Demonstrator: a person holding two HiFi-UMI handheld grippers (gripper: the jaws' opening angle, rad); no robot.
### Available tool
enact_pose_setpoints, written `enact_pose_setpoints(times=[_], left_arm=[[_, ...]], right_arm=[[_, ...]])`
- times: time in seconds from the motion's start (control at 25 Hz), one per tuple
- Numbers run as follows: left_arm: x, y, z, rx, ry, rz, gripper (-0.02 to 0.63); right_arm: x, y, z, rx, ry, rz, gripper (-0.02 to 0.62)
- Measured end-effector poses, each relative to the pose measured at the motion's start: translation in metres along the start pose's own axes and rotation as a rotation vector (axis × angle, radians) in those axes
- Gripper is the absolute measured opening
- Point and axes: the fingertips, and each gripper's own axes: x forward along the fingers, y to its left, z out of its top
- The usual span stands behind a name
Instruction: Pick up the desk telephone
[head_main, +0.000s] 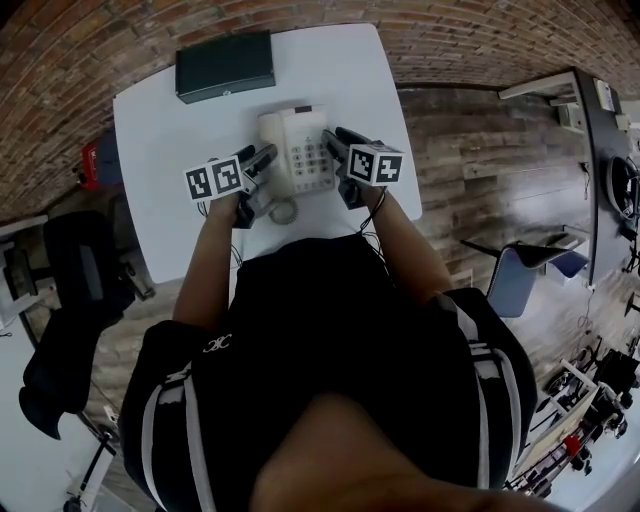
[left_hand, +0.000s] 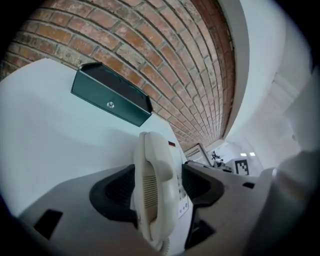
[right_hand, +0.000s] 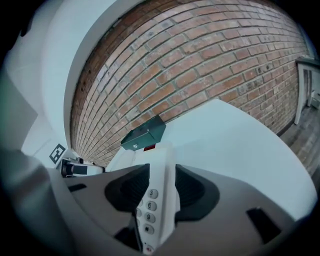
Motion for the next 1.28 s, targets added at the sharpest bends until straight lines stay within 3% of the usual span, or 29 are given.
enact_pose_setpoints(times=[0.52,0.72,0.92,1.28], left_arm=[[0.025,0.006,-0.015,-0.104,0.055,-0.115,0.29],[0.023,0.007,-0.012,-0.12,0.073,-0.126,0.273],[0.02,0.002,-0.014,-0.092,0.075,-0.092,0.268],[0.005,-0.037,-0.006,-0.005,0.024,-0.124,0.268]], right_arm=[[0.024,-0.003,-0.016,0.075,0.077,0.079,0.145],[0.025,-0.002,-0.016,0.07,0.098,0.059,0.139],[0.019,0.0,-0.016,0.068,0.096,0.019,0.137],[-0.014,0.016,0.016,-0.041,0.009,0.007,0.138]])
